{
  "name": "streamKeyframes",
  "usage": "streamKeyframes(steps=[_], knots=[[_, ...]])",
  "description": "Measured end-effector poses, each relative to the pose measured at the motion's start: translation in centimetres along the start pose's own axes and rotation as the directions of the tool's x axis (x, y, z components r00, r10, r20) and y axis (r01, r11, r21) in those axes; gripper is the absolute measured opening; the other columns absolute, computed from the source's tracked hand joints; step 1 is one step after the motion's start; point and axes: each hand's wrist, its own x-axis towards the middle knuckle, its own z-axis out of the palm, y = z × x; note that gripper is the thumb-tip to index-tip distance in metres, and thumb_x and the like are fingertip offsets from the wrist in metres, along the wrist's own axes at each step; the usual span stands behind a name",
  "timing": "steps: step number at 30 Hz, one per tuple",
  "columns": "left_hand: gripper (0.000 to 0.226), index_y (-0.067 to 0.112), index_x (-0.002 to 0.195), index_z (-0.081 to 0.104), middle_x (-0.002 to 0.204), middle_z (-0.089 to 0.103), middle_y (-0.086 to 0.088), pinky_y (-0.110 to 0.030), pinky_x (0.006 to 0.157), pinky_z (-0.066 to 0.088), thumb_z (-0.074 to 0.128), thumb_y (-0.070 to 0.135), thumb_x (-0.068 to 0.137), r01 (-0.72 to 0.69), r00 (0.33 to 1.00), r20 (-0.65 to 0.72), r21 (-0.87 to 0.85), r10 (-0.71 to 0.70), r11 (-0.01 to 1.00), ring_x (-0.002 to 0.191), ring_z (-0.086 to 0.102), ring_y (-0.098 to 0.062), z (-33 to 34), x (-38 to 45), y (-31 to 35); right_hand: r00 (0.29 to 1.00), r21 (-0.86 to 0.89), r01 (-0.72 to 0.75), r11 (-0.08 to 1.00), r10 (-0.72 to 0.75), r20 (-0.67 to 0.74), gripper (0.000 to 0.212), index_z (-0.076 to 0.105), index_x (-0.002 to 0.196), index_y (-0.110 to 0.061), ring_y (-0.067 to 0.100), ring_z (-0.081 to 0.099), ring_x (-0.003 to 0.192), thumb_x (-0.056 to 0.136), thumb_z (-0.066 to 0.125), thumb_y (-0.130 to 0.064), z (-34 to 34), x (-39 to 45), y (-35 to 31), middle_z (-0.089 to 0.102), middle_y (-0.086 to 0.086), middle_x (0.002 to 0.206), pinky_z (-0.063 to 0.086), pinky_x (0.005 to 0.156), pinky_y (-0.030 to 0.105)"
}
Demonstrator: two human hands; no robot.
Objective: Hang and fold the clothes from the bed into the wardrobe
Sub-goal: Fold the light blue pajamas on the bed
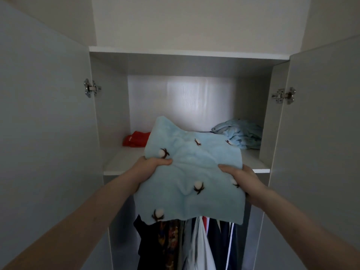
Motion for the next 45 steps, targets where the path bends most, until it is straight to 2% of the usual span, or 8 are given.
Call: streamKeyframes(steps=[11, 18, 24, 26, 29, 33, 37, 45], knots=[[0.047, 0.009, 0.121, 0.071, 0.107, 0.077, -0.016, -0.053, 0.096, 0.056, 0.083, 0.026, 0.078, 0.091, 0.995, -0.03, -0.069, -0.093, 0.994, 0.101, 0.073, -0.037, -6.9, 16.2, 2.6, 0.999, 0.058, -0.007, 0.998, 0.01, -0.046, 0.074, 0.052, 0.138, -0.013, 0.026, 0.072, 0.105, 0.078, 0.085, -0.042, 8.1, 16.2, -2.1, 0.069, 0.009, 0.124, 0.059, 0.091, 0.045], [0.06, 0.011, 0.127, 0.066, 0.115, 0.073, -0.016, -0.054, 0.097, 0.056, 0.084, 0.032, 0.074, 0.14, 0.982, -0.127, 0.019, -0.137, 0.99, 0.102, 0.072, -0.036, -10.1, 23.0, 0.9, 0.996, -0.191, 0.074, 0.979, -0.062, 0.069, 0.082, 0.047, 0.138, -0.035, -0.002, 0.066, 0.09, 0.07, 0.089, -0.051, 12.8, 21.2, 2.0, 0.056, -0.023, 0.113, 0.054, 0.062, 0.015], [0.106, 0.007, 0.149, 0.041, 0.144, 0.053, -0.017, -0.048, 0.107, 0.049, 0.09, 0.042, 0.062, 0.161, 0.935, -0.348, 0.252, -0.066, 0.954, 0.126, 0.057, -0.036, -11.5, 26.4, -0.8, 0.983, -0.599, 0.184, 0.78, -0.132, 0.131, 0.085, 0.037, 0.156, -0.024, 0.02, 0.034, 0.146, 0.086, 0.073, -0.054, 15.2, 22.5, 5.5, 0.03, 0.002, 0.161, 0.029, 0.12, 0.032], [0.1, 0.009, 0.151, 0.037, 0.151, 0.047, -0.016, -0.045, 0.111, 0.043, 0.086, 0.04, 0.069, 0.123, 0.889, -0.432, 0.546, 0.153, 0.829, 0.135, 0.049, -0.035, -11.4, 26.9, -0.2, 0.978, -0.62, 0.206, 0.757, -0.161, 0.129, 0.083, 0.035, 0.157, -0.025, 0.021, 0.031, 0.149, 0.088, 0.069, -0.056, 15.8, 23.1, 6.1, 0.027, 0.003, 0.163, 0.026, 0.122, 0.033], [0.076, 0.019, 0.144, 0.047, 0.148, 0.049, -0.009, -0.041, 0.114, 0.038, 0.074, 0.038, 0.076, -0.067, 0.86, -0.229, 0.835, 0.456, 0.546, 0.136, 0.046, -0.03, -10.2, 26.7, 0.9, 0.971, -0.679, 0.234, 0.696, -0.199, 0.131, 0.08, 0.034, 0.158, -0.024, 0.023, 0.028, 0.151, 0.092, 0.065, -0.056, 16.7, 24.0, 6.5, 0.026, 0.005, 0.165, 0.024, 0.123, 0.033], [0.062, 0.029, 0.135, 0.06, 0.144, 0.058, 0.001, -0.035, 0.11, 0.039, 0.067, 0.057, 0.081, -0.145, 0.957, -0.003, 0.862, 0.29, 0.487, 0.131, 0.053, -0.021, -7.9, 26.6, 0.7, 0.965, -0.713, 0.255, 0.653, -0.214, 0.149, 0.079, 0.029, 0.159, -0.022, 0.023, 0.023, 0.153, 0.095, 0.059, -0.057, 18.5, 24.8, 6.9, 0.022, 0.007, 0.166, 0.021, 0.124, 0.036], [0.082, 0.037, 0.151, 0.041, 0.161, 0.037, 0.002, -0.057, 0.116, 0.019, 0.027, 0.084, 0.086, -0.076, 0.99, 0.057, 0.987, 0.13, 0.145, 0.145, 0.036, -0.026, -8.3, 27.2, -2.0, 0.959, -0.731, 0.278, 0.623, -0.218, 0.179, 0.08, 0.022, 0.161, -0.025, 0.018, 0.008, 0.156, 0.097, 0.053, -0.061, 19.9, 25.2, 7.6, 0.015, 0.004, 0.169, 0.009, 0.126, 0.035], [0.108, 0.044, 0.159, 0.018, 0.17, 0.014, 0.003, -0.06, 0.121, 0.0, 0.002, 0.096, 0.066, -0.07, 0.987, 0.038, 0.976, 0.155, 0.208, 0.156, 0.012, -0.024, -10.7, 27.3, -5.3, 0.947, -0.726, 0.32, 0.609, -0.192, 0.257, 0.087, 0.012, 0.163, -0.03, 0.014, -0.005, 0.156, 0.094, 0.049, -0.069, 20.1, 24.8, 8.5, 0.003, -0.001, 0.171, -0.001, 0.127, 0.035]])
